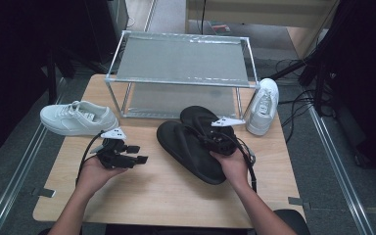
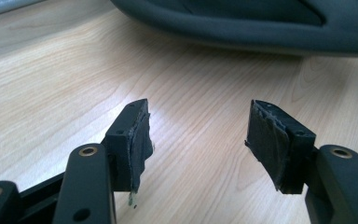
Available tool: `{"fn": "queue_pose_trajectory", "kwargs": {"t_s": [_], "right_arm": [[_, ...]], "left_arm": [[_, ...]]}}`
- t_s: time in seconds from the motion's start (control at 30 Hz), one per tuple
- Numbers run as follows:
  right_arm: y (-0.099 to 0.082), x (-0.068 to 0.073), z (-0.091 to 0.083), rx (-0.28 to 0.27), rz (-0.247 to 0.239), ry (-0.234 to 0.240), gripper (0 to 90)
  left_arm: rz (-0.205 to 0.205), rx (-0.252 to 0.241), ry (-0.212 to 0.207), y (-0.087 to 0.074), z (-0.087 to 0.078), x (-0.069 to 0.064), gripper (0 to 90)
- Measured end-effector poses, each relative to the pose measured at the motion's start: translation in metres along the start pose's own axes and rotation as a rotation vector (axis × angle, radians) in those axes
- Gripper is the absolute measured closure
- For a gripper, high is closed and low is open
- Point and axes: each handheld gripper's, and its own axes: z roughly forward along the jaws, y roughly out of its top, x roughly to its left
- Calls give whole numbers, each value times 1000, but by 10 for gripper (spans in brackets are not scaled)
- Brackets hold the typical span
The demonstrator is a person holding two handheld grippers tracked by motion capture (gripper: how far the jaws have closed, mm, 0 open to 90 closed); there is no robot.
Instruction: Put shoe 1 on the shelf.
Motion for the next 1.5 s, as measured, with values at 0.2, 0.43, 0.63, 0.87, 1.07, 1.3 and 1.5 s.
{"fn": "queue_pose_trajectory", "kwargs": {"t_s": [0.2,0.43,0.63,0.87,1.07,1.3,1.5], "right_arm": [[13,-3,13,2,-17,-1,756],[32,-10,31,-13,-15,-4,755],[47,-17,50,-27,-6,-22,755],[52,-32,75,-31,34,-49,754],[52,-43,82,-51,55,-91,755],[49,-54,86,-69,96,-123,754],[48,-54,90,-88,89,-136,723]], "left_arm": [[-10,2,9,-6,-2,-2,397],[-19,-7,16,-10,-6,-5,397],[-20,-14,19,-11,-7,-5,397],[-11,-10,16,-11,-6,-7,396],[-10,-10,12,-10,-4,-7,396],[-3,-11,9,-9,-3,-9,397],[-5,-17,8,-9,-3,-9,397]]}}
